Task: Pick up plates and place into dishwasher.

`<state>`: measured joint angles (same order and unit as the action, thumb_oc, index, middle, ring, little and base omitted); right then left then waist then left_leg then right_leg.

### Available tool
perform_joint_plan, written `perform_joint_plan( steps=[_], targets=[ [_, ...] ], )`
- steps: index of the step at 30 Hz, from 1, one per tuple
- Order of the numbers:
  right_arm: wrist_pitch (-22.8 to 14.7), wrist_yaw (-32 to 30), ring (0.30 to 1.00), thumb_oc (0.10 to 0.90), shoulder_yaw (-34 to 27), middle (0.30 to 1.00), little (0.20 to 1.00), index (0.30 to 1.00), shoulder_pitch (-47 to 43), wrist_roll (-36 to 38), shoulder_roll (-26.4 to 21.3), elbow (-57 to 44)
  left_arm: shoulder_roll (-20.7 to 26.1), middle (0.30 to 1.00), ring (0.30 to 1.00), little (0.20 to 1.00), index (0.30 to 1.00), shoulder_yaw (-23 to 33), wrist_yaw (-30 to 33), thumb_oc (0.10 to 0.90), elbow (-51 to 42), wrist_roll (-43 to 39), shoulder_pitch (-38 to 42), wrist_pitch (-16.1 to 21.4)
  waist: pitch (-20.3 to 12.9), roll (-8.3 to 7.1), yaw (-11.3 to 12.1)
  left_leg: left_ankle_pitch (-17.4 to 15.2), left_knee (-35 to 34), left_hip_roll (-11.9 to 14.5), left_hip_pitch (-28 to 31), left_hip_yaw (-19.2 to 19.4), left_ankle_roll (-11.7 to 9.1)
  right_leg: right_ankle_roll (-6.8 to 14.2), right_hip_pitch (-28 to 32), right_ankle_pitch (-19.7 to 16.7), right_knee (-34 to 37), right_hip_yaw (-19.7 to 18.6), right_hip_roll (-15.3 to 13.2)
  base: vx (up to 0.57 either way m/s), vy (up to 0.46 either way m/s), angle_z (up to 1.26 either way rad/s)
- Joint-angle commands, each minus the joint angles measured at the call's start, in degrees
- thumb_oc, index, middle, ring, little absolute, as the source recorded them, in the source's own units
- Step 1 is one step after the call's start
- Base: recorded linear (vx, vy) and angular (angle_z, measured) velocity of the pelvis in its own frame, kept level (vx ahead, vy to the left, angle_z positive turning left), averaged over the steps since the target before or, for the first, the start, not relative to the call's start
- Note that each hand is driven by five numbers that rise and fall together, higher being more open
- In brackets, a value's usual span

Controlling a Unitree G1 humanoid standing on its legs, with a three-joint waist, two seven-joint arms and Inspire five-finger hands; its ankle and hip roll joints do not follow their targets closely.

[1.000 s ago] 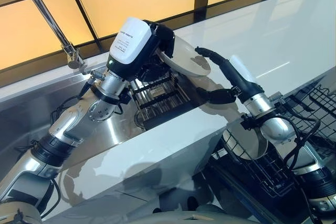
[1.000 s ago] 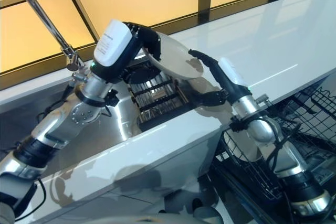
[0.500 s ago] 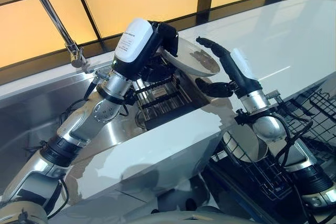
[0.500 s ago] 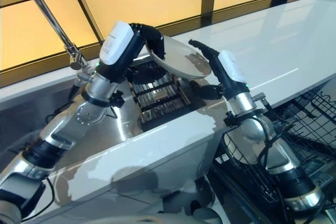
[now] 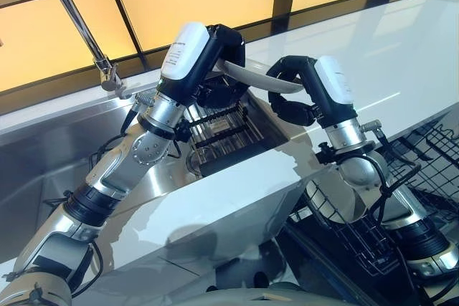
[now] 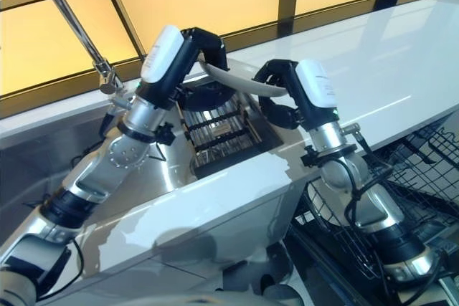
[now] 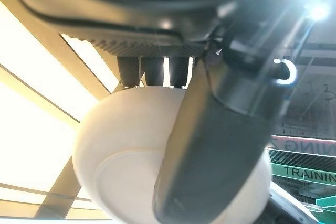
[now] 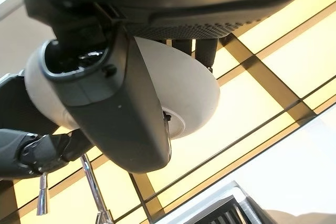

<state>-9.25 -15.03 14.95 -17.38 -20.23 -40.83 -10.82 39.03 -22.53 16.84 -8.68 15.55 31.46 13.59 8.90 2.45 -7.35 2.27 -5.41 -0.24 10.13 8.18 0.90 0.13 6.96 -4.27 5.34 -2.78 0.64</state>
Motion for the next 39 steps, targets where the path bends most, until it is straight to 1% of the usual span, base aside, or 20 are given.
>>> perform_joint_plan(
  steps=[1, 7, 8, 10, 11, 13, 15, 18, 20, 21, 24, 28, 29, 32, 33, 34, 39],
  targets=[
    [-2.59, -6.18, 0.3, 0.1, -3.7, 0.3, 0.2, 0.3, -7.69, 1.01, 0.88, 0.4, -0.23, 0.3, 0.3, 0.2, 0.3, 0.0, 1.07, 0.1, -1.04, -1.85, 8.82, 1.71, -7.56, -1.16, 0.67, -7.92, 0.41, -1.14, 0.99, -1.2, 2.67, 1.56, 1.38, 5.72, -0.34, 1.35, 1.83, 0.0, 0.0, 0.0],
    [-3.01, -6.7, 0.3, 0.1, -4.75, 0.3, 0.2, 0.3, -6.7, 0.31, 0.39, 0.28, 0.12, 0.3, 0.3, 0.2, 0.3, 0.51, 1.07, 0.1, -0.57, -1.57, 8.06, 1.41, -7.59, -1.2, 0.52, -7.96, 0.41, -1.1, 1.03, -1.05, 2.69, 1.58, 1.37, 5.72, -0.34, 1.24, 1.84, 0.0, 0.0, 0.0],
    [-3.0, -7.37, 0.3, 0.1, -5.5, 0.3, 0.2, 0.3, -6.17, -0.28, -0.07, 0.52, 0.5, 0.9, 0.9, 0.9, 0.9, 0.72, 0.75, 0.8, 0.05, -0.89, 7.8, -0.48, -7.62, -1.23, 0.35, -7.97, 0.41, -1.08, 1.02, -0.86, 2.67, 1.6, 1.29, 5.64, -0.34, 1.01, 1.92, 0.0, 0.0, 0.0],
    [-3.12, -7.82, 0.3, 0.1, -6.18, 0.3, 0.2, 0.3, -5.67, -0.47, -0.62, 0.64, 0.9, 0.9, 0.9, 0.9, 0.9, 0.86, 0.68, 0.8, 0.83, -0.74, 7.54, -0.94, -7.65, -1.24, 0.16, -8.05, 0.41, -1.03, 1.09, -0.64, 2.7, 1.67, 1.28, 5.64, -0.34, 0.92, 1.93, 0.0, 0.0, 0.0],
    [-3.31, -8.32, 0.3, 0.1, -8.08, 0.3, 0.2, 0.3, -4.3, -0.86, -1.7, 1.09, 1.79, 0.9, 0.9, 0.9, 0.9, 1.53, 1.52, 0.8, 2.34, -1.14, 6.43, -1.33, -7.71, -1.27, -0.08, -8.07, 0.41, -0.95, 1.19, -0.32, 2.69, 1.76, 1.25, 5.56, -0.34, 0.62, 2.01, 0.0, 0.0, 0.0],
    [-3.18, -9.09, 0.3, 0.1, -9.8, 0.3, 0.2, 0.3, -3.27, -1.36, -2.9, 1.72, 2.48, 0.9, 0.9, 0.9, 0.9, 2.41, 2.28, 0.8, 4.23, -1.49, 5.55, -1.38, -7.76, -1.33, -0.38, -8.13, 0.41, -0.84, 1.29, 0.14, 2.68, 1.79, 1.2, 5.5, -0.34, 0.39, 2.06, 0.0, -0.005, -0.03],
    [-3.33, -9.23, 0.3, 0.1, -10.38, 0.3, 0.2, 0.3, -2.94, -1.33, -3.31, 1.96, 2.48, 0.9, 0.9, 0.9, 0.9, 2.63, 2.35, 0.8, 4.97, -1.74, 5.31, -1.36, -7.83, -1.33, -0.47, -8.13, 0.41, -0.8, 1.3, 0.32, 2.68, 1.8, 1.15, 5.46, -0.34, 0.23, 2.09, 0.0, 0.0, -0.04],
    [-2.88, -10.14, 0.3, 0.1, -13.53, 0.3, 0.2, 0.3, -0.59, -2.35, -5.57, 3.21, 2.74, 0.9, 0.9, 0.9, 0.9, 3.93, 2.76, 0.8, 8.29, -3.53, 3.47, -1.28, -7.96, -1.36, -1.15, -8.08, 0.41, -0.55, 1.37, 1.32, 2.62, 1.9, 0.93, 5.26, -0.34, -0.28, 2.18, 0.0, 0.002, -0.07],
    [-3.14, -10.29, 0.3, 0.1, -15.9, 0.3, 0.2, 0.3, 0.95, -2.19, -6.98, 3.87, 2.79, 0.9, 0.9, 0.9, 0.9, 4.91, 3.22, 0.8, 9.93, -3.58, 2.32, -0.77, -8.02, -1.44, -1.69, -8.13, 0.41, -0.51, 1.42, 1.73, 2.68, 1.93, 0.8, 5.18, -0.34, -0.75, 2.27, 0.01, 0.002, -0.02],
    [-3.18, -10.72, 0.3, 0.1, -18.03, 0.3, 0.2, 0.3, 2.52, -2.76, -8.1, 4.37, 2.68, 0.9, 0.9, 0.9, 0.9, 5.53, 3.75, 0.8, 11.95, -3.91, 1.4, 0.22, -8.03, -1.41, -2.15, -8.19, 0.41, -0.43, 1.51, 2.28, 2.7, 1.91, 0.71, 5.08, -0.34, -1.1, 2.3, 0.01, 0.012, -0.03],
    [-3.13, -11.55, 0.3, 0.1, -20.36, 0.3, 0.2, 0.3, 4.44, -3.62, -9.03, 5.04, 2.44, 0.9, 0.9, 0.9, 0.9, 6.46, 3.72, 0.8, 12.89, -4.34, 0.41, 0.37, -8.04, -1.41, -2.79, -8.3, 0.41, -0.35, 1.6, 2.85, 2.73, 1.98, 0.6, 4.97, -0.34, -1.6, 2.36, 0.01, 0.014, -0.07],
    [-2.54, -12.2, 0.3, 0.1, -25.67, 0.3, 0.2, 0.3, 9.06, -4.6, -11.05, 6.79, 1.91, 0.9, 0.9, 0.9, 0.9, 8.16, 3.32, 0.8, 13.52, -4.68, -2.51, 0.8, -8.09, -1.52, -3.87, -8.53, 0.41, -0.15, 1.71, 3.99, 2.76, 2.16, 0.32, 4.77, -0.34, -2.57, 2.49, 0.02, 0.012, -0.19],
    [-2.51, -12.42, 0.3, 0.1, -27.91, 0.3, 0.2, 0.3, 11.21, -4.8, -11.82, 7.58, 1.99, 0.9, 0.9, 0.9, 0.9, 9.09, 3.06, 0.8, 13.7, -4.81, -3.75, 1.15, -8.08, -1.58, -4.26, -8.58, 0.41, -0.05, 1.75, 4.45, 2.75, 2.2, 0.22, 4.7, -0.34, -2.88, 2.54, 0.03, 0.01, -0.13],
    [-2.0, -12.67, 0.3, 0.1, -31.82, 0.3, 0.2, 0.3, 14.84, -4.38, -13.5, 9.14, 2.76, 0.9, 0.9, 0.9, 0.9, 10.61, 3.12, 0.8, 14.34, -5.19, -5.5, 2.23, -8.08, -1.7, -5.06, -8.67, 0.41, 0.11, 1.82, 5.21, 2.7, 2.3, 0.02, 4.51, -0.34, -3.52, 2.68, 0.03, 0.008, -0.12],
    [-2.55, -12.88, 0.3, 0.1, -32.72, 0.3, 0.2, 0.3, 15.72, -4.3, -13.72, 9.72, 2.94, 0.9, 0.9, 0.9, 0.9, 10.89, 3.18, 0.8, 14.45, -5.28, -5.76, 2.39, -8.07, -1.69, -5.24, -8.68, 0.41, 0.14, 1.82, 5.36, 2.68, 2.34, -0.02, 4.46, -0.34, -3.65, 2.7, 0.03, 0.009, -0.15],
    [-2.4, -13.3, 0.3, 0.1, -35.13, 0.3, 0.2, 0.3, 18.52, -4.37, -14.2, 11.37, 3.33, 0.9, 0.9, 0.9, 0.9, 11.77, 2.87, 0.8, 14.49, -5.63, -6.6, 2.74, -8.03, -1.72, -5.69, -8.71, 0.41, 0.25, 1.8, 5.81, 2.62, 2.41, -0.19, 4.31, -0.34, -4.05, 2.79, 0.03, 0.01, -0.11],
    [-1.62, -12.64, 0.3, 0.1, -39.78, 0.3, 0.2, 0.3, 24.16, -3.42, -14.4, 13.84, 3.65, 0.9, 0.9, 0.9, 0.9, 13.7, 1.58, 0.8, 13.63, -6.79, -8.93, 3.32, -7.85, -1.76, -6.75, -8.7, 0.41, 0.46, 1.73, 6.61, 2.46, 2.53, -0.54, 3.99, -0.34, -4.83, 2.97, 0.02, 0.006, -0.09]
  ],
)
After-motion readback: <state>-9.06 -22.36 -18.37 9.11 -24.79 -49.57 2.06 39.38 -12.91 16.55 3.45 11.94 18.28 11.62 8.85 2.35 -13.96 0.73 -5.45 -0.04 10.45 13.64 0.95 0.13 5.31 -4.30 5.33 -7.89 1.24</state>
